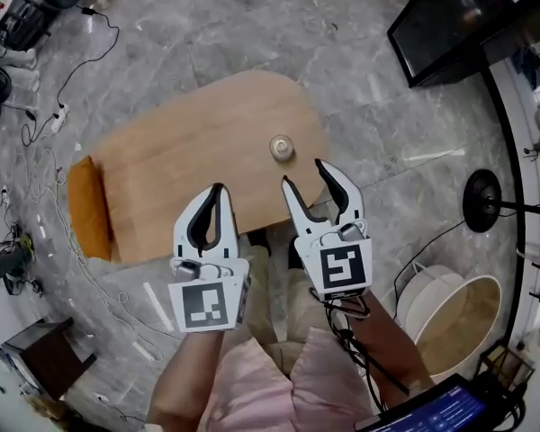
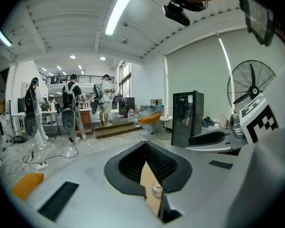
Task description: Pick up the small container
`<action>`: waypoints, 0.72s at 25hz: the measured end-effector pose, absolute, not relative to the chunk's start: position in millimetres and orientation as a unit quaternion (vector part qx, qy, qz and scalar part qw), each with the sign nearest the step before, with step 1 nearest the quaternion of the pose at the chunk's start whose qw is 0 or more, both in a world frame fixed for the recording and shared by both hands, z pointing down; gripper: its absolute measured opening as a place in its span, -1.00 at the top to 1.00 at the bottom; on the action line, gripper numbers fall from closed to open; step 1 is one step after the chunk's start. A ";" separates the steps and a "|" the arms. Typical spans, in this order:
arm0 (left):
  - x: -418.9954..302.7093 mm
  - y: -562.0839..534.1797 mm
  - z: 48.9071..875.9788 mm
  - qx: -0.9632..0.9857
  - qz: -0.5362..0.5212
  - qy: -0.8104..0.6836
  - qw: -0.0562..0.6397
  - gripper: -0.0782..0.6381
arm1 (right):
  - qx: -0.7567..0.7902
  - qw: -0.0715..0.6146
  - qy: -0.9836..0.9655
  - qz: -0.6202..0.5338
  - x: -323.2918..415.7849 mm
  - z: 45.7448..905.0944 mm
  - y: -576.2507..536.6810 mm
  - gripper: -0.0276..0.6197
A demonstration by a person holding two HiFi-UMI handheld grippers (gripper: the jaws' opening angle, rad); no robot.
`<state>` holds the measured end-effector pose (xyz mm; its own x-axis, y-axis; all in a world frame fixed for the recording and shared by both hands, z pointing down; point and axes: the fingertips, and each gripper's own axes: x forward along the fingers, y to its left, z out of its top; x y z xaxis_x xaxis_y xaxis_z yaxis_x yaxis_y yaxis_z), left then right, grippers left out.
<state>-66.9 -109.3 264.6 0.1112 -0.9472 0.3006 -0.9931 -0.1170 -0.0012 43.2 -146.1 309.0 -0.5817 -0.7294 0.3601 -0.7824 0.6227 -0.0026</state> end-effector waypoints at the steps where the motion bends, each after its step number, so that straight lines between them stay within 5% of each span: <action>1: -69.3 -114.0 273.7 0.740 0.115 -0.654 0.103 0.75 | 0.428 0.167 -0.885 0.082 40.7 318.3 -149.2 0.24; 18: -103.2 -158.5 410.2 0.748 0.137 -0.630 0.156 0.75 | 0.441 0.216 -0.861 0.129 8.0 462.2 -177.2 0.16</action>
<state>-103.2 -158.5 410.2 0.1687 -0.9001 0.4016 -0.9856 -0.1571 0.0620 8.0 -177.2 462.2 -0.5167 -0.7045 0.4865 -0.8163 0.5767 -0.0320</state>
